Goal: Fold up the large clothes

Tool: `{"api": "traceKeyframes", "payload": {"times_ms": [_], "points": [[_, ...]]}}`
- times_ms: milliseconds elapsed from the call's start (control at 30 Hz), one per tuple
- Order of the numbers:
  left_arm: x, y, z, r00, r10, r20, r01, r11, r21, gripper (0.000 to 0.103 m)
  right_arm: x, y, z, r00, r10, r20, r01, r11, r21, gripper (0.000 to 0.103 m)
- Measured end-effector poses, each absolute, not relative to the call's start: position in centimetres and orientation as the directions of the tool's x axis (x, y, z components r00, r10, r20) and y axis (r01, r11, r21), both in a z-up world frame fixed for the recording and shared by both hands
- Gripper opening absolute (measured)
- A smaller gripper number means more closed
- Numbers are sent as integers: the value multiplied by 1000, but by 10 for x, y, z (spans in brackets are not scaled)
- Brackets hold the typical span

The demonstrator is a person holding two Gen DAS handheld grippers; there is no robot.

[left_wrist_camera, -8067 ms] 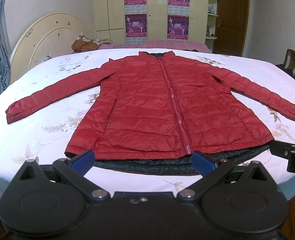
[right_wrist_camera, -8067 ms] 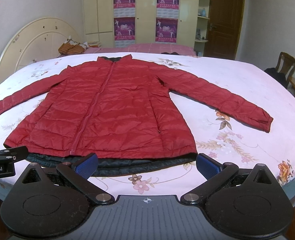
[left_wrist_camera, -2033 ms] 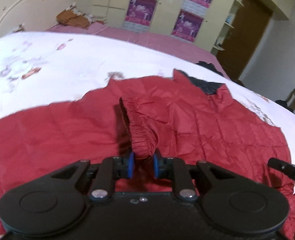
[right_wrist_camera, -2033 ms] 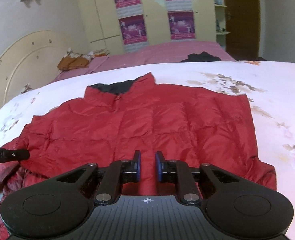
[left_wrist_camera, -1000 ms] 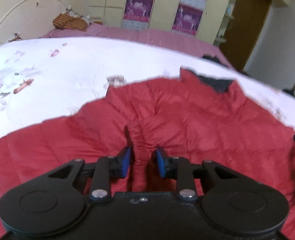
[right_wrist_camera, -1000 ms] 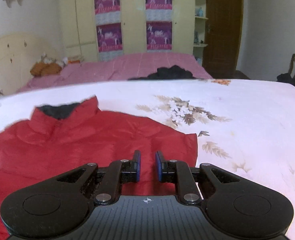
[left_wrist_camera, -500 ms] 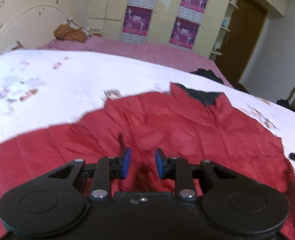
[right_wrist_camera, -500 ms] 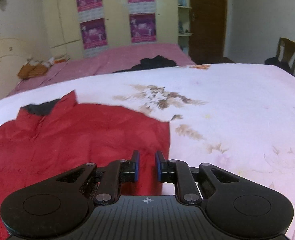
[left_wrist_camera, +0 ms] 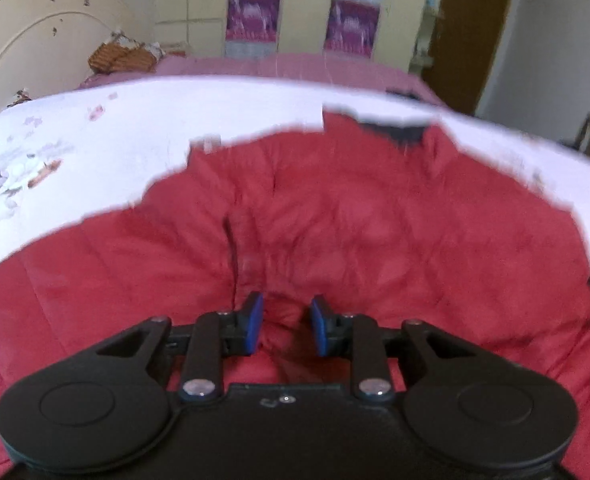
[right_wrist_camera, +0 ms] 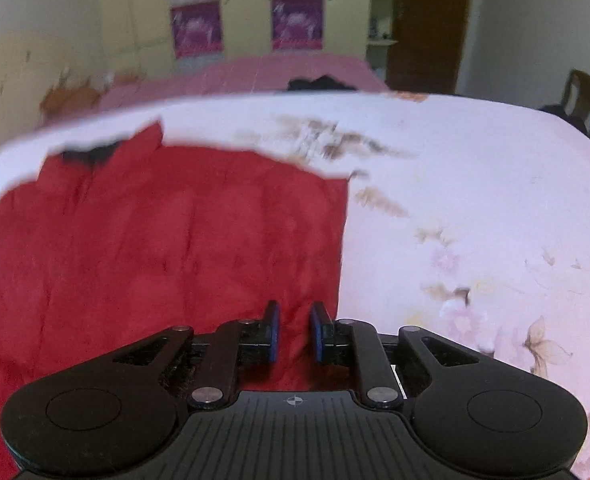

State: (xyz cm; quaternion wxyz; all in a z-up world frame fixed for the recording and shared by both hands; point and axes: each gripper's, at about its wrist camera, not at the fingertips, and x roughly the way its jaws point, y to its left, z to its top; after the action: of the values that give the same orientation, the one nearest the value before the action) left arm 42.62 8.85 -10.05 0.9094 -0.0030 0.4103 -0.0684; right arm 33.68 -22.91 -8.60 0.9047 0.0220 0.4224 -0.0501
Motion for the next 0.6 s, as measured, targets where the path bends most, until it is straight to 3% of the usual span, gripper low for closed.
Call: {"api": "traceKeyframes", "payload": {"times_ms": [167, 333, 600], "points": [[430, 89, -93, 655, -126, -745, 109, 991, -72, 25, 340, -223, -85, 645, -97, -758, 89, 995, -52, 16], [440, 83, -69, 707, -164, -688, 118, 986, -114, 25, 347, -219, -67, 710, -70, -701, 67, 997, -31, 16], [499, 41, -97, 690, -137, -710, 179, 984, -16, 27, 419, -185, -74, 725, 75, -684, -85, 996, 19, 16]]}}
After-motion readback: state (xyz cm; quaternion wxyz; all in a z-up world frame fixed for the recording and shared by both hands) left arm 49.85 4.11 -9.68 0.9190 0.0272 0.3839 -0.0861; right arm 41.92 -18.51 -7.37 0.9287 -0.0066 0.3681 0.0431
